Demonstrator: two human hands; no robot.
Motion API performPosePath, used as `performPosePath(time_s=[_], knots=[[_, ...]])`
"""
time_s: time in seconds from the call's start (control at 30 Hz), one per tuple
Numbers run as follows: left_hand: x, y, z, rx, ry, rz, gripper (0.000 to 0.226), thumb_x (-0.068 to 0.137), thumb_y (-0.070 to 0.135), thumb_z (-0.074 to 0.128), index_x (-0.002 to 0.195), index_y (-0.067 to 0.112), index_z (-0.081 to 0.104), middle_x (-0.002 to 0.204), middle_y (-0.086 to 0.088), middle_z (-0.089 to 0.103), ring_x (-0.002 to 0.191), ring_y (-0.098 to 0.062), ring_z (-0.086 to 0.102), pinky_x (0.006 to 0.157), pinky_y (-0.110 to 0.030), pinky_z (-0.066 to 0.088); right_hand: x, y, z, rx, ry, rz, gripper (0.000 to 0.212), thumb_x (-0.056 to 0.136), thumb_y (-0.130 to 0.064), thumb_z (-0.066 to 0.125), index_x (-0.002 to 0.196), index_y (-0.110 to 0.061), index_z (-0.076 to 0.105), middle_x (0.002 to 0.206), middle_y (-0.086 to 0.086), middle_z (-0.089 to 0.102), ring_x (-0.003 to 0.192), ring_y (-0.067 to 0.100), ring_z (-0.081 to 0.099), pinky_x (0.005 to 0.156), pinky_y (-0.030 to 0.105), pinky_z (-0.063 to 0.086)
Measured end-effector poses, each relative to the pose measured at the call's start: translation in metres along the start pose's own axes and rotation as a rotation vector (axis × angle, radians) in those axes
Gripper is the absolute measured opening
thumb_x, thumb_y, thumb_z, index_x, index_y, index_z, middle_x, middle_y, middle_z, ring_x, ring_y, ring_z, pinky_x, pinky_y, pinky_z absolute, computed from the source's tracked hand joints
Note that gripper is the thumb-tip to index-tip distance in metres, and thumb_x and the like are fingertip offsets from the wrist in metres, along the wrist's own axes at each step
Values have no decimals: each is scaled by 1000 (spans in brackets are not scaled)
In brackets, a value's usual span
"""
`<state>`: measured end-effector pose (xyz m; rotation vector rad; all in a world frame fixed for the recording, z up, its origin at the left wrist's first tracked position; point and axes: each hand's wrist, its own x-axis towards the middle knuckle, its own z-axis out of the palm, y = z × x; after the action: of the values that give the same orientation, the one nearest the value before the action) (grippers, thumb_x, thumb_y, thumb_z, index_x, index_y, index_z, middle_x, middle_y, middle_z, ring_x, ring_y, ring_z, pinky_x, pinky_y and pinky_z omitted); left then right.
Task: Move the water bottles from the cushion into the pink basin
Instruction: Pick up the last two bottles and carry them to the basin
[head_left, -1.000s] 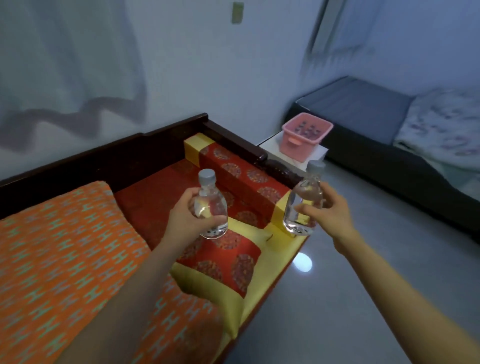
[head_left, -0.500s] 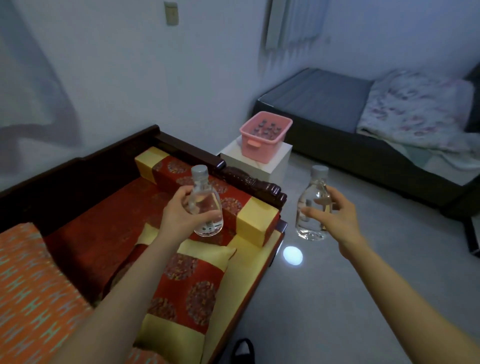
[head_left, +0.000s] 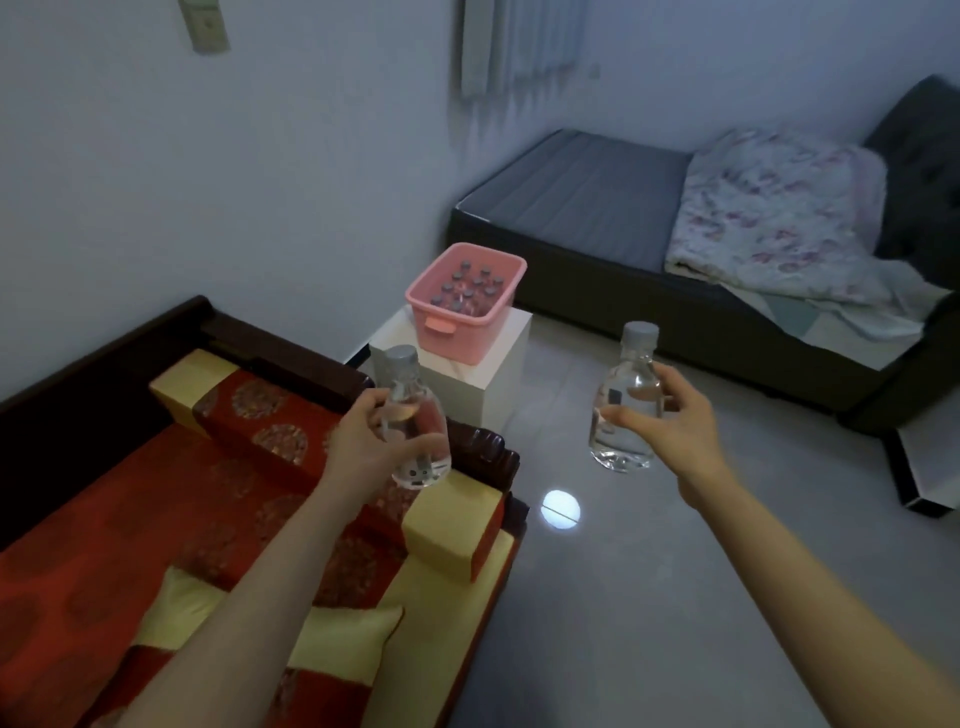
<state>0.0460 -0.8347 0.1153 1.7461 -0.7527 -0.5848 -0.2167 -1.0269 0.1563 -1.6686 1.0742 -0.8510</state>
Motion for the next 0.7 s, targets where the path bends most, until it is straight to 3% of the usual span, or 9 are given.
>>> performPosePath(time_s=[0.2,0.33,0.43,0.6,0.7], knots=[[87,23,47,-2,9,-15,70,45,41,92,107,32,59,107,5,66,99,-16,64,82,-36,56,97,19,-20,7,-6,19,63,61,-21,86,115,-36,57,106,-6,61,98,19,58,75,33,51],[145,41,90,-19,76,-18,61,48,34,93,97,40,57,99,13,67,93,-5,64,71,-23,53,180,24,-34,-1,-50,-15,64,64,-21,85,118,-35,55,111,-5,60,98,12,56,72,29,47],[192,53,129,-62,122,-44,63,52,25,93,105,31,59,106,5,68,100,-17,65,85,-40,56,247,20,-46,14,-114,-45,61,66,-18,84,116,-36,54,108,-10,59,97,9,56,67,23,42],[254,71,184,-98,147,-72,71,57,23,90,116,35,51,118,1,62,110,-24,60,93,-51,52,347,18,-64,-28,-216,-51,61,68,-18,82,120,-31,53,115,-1,60,104,19,58,87,41,50],[286,75,210,-109,136,-71,70,61,17,88,119,34,52,123,-1,62,113,-26,60,94,-52,51,393,28,-65,-27,-246,-45,59,69,-18,82,118,-34,53,115,-1,59,103,18,58,86,40,49]])
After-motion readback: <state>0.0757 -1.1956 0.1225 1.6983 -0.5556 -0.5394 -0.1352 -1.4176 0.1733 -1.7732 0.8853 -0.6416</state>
